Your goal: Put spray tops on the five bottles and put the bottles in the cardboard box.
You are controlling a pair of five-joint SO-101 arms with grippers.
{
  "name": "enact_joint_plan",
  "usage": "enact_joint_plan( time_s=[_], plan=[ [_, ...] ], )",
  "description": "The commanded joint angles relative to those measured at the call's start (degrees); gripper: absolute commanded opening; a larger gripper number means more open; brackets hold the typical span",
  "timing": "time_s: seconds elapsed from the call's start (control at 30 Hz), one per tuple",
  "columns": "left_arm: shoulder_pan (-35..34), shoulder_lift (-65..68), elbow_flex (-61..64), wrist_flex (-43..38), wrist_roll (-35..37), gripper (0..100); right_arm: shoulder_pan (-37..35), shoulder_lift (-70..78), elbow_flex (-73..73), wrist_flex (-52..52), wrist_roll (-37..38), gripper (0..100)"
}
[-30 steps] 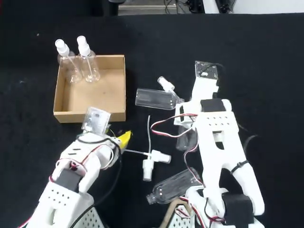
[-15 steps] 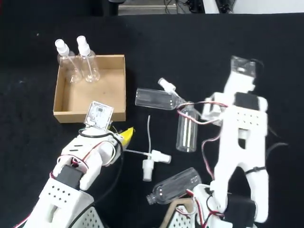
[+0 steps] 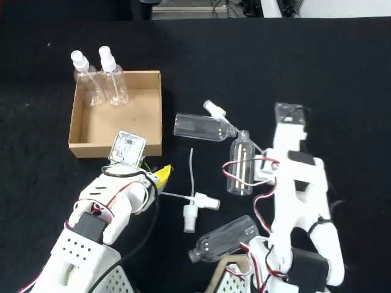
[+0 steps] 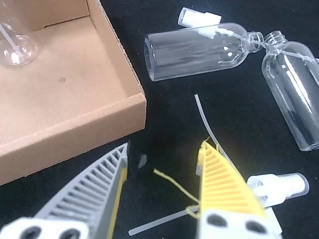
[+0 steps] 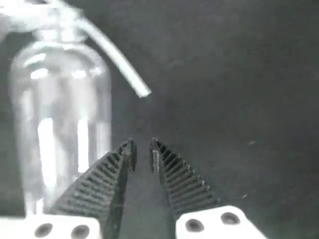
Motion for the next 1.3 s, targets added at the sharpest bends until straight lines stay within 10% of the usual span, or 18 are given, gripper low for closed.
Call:
enact_joint_plan(
  time_s=[0.0,0.23,0.87,1.27],
  plan=[
    [0.48,-0.26,-0.4,-1.23,-0.53,21,-4.57,-0.92,-6.02,9.23,0.44,2.2],
    [0.48,-0.26,0.22,-1.23,-0.62,21,-7.12,-0.92,-18.42,26.02,7.65,2.2],
    [-6.11,-0.35,1.71,-3.34,-0.09,21,-6.59,-8.84,-19.3,51.78,76.31,31.3],
    [-14.73,-0.35,0.13,-2.73,7.12,21,-26.37,-23.52,-3.03,48.35,69.8,31.5]
  ],
)
